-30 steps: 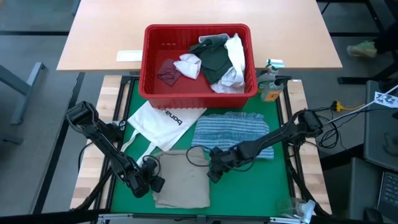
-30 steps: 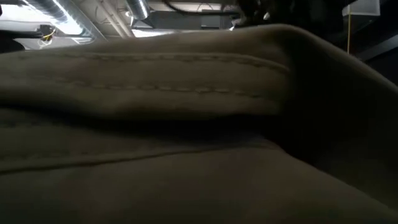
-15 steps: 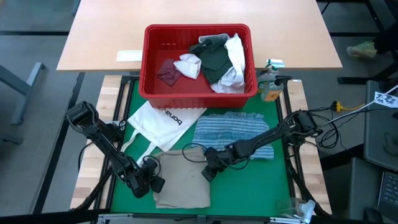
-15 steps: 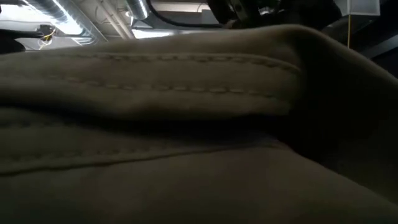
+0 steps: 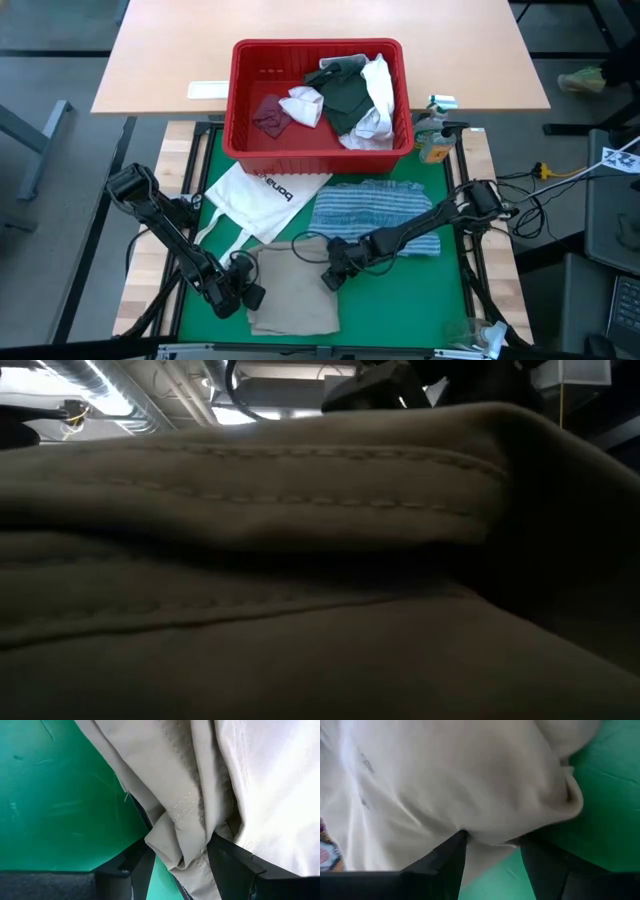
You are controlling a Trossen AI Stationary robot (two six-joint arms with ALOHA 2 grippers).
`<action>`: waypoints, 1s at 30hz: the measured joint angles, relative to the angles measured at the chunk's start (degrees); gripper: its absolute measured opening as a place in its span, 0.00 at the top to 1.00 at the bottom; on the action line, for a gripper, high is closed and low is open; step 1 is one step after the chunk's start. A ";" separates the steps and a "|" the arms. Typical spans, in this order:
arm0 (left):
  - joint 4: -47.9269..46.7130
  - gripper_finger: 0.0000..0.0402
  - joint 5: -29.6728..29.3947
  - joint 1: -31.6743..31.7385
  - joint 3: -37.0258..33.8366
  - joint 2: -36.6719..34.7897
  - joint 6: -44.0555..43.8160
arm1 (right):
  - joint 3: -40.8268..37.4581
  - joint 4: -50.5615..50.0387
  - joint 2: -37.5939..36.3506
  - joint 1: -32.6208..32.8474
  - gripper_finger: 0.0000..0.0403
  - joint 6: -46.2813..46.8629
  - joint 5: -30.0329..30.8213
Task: Fold Laundry from Bin
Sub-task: Stack the brown shorts on top of the blue polo shirt
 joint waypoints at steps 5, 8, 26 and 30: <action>0.53 0.56 -0.03 -0.01 0.00 0.00 0.00 | 0.13 2.07 1.47 -0.78 0.53 -0.42 -3.47; 0.59 0.56 -0.13 -0.01 0.00 0.00 0.00 | 0.11 2.59 1.56 -1.35 0.55 -1.83 -3.67; 4.24 0.90 -3.56 0.04 -0.11 0.24 6.58 | 2.63 6.60 0.84 -1.37 0.98 -16.28 -1.06; 4.51 0.98 -3.68 0.06 0.06 0.22 6.59 | 3.25 6.38 -1.61 -1.37 0.98 -17.37 -0.41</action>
